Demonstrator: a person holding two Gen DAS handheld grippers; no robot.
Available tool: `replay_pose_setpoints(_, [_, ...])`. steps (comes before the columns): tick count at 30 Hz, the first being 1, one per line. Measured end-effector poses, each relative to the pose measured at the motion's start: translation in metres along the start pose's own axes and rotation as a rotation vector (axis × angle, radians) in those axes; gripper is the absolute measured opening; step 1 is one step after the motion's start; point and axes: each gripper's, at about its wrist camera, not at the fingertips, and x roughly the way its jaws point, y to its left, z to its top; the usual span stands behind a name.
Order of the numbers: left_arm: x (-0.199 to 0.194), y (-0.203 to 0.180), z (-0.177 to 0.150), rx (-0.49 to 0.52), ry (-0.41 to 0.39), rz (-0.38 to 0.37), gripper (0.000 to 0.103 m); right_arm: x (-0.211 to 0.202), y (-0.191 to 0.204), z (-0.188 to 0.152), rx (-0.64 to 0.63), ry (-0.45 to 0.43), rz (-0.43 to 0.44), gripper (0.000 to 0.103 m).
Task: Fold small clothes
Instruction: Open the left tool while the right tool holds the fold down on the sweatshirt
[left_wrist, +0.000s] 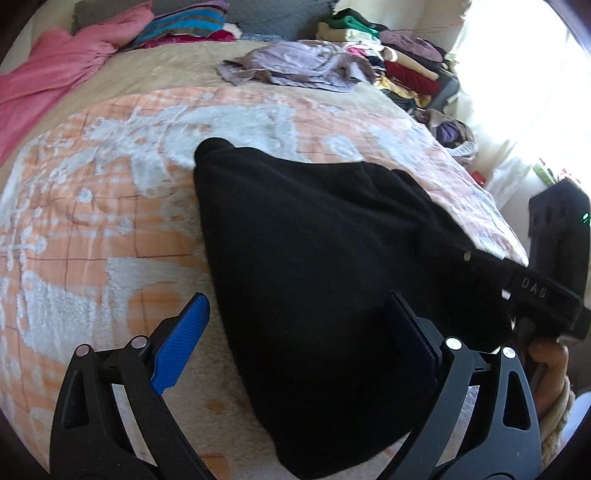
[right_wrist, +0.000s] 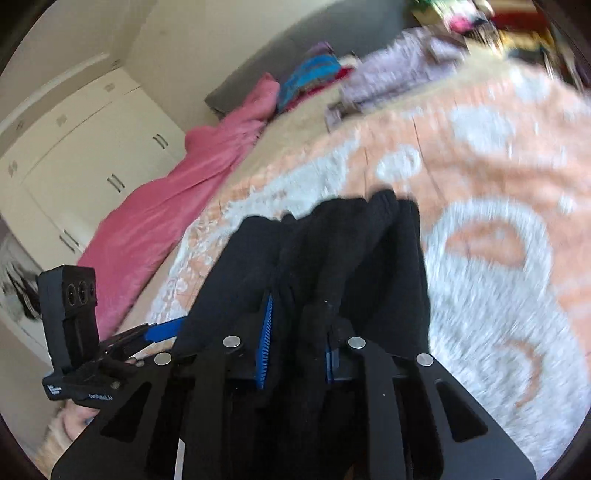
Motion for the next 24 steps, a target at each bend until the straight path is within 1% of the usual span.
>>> replay_pose_setpoints(2, [-0.001, -0.006, -0.002, 0.018, -0.005, -0.004, 0.088, -0.002, 0.004, 0.001, -0.041, -0.004, -0.042, 0.020])
replay_pose_setpoints(4, [0.001, -0.010, -0.006, 0.031, -0.002, 0.008, 0.088, 0.005, 0.000, 0.000, -0.079, 0.013, -0.091, 0.020])
replay_pose_setpoints(7, [0.002, -0.014, -0.009, 0.038, 0.000, 0.002, 0.088, 0.005, -0.013, -0.007, -0.056, 0.017, -0.090, 0.019])
replay_pose_setpoints(10, [-0.001, -0.016, -0.011, 0.048, -0.002, -0.005, 0.089, -0.005, -0.015, -0.008, -0.028, -0.017, -0.051, 0.019])
replay_pose_setpoints(14, [-0.005, -0.016, -0.009, 0.038, -0.012, -0.028, 0.089, -0.017, 0.001, 0.002, -0.089, -0.058, -0.071, 0.019])
replay_pose_setpoints(16, [-0.001, -0.018, -0.008, 0.045, 0.002, -0.013, 0.089, -0.007, 0.000, 0.006, -0.107, -0.012, -0.107, 0.020])
replay_pose_setpoints(17, [0.002, -0.018, -0.008, 0.048, 0.011, -0.003, 0.089, -0.001, -0.003, 0.006, -0.103, 0.018, -0.114, 0.022])
replay_pose_setpoints(18, [0.004, -0.019, -0.009, 0.050, 0.014, 0.002, 0.089, 0.009, -0.009, 0.007, -0.086, 0.075, -0.130, 0.024])
replay_pose_setpoints(19, [0.005, -0.019, -0.010, 0.052, 0.017, 0.003, 0.089, 0.010, -0.012, 0.006, -0.067, 0.083, -0.128, 0.030])
replay_pose_setpoints(21, [0.007, -0.018, -0.011, 0.048, 0.016, -0.001, 0.090, 0.011, -0.019, 0.009, -0.022, 0.095, -0.067, 0.033])
replay_pose_setpoints(22, [0.007, -0.016, -0.013, 0.043, 0.017, -0.007, 0.091, 0.010, -0.021, 0.012, -0.005, 0.094, -0.050, 0.046])
replay_pose_setpoints(23, [0.008, -0.015, -0.013, 0.035, 0.019, -0.014, 0.091, 0.010, -0.024, 0.015, 0.014, 0.090, -0.034, 0.055])
replay_pose_setpoints(24, [0.008, -0.013, -0.014, 0.028, 0.021, -0.021, 0.091, 0.011, -0.028, 0.020, 0.042, 0.085, -0.023, 0.054])
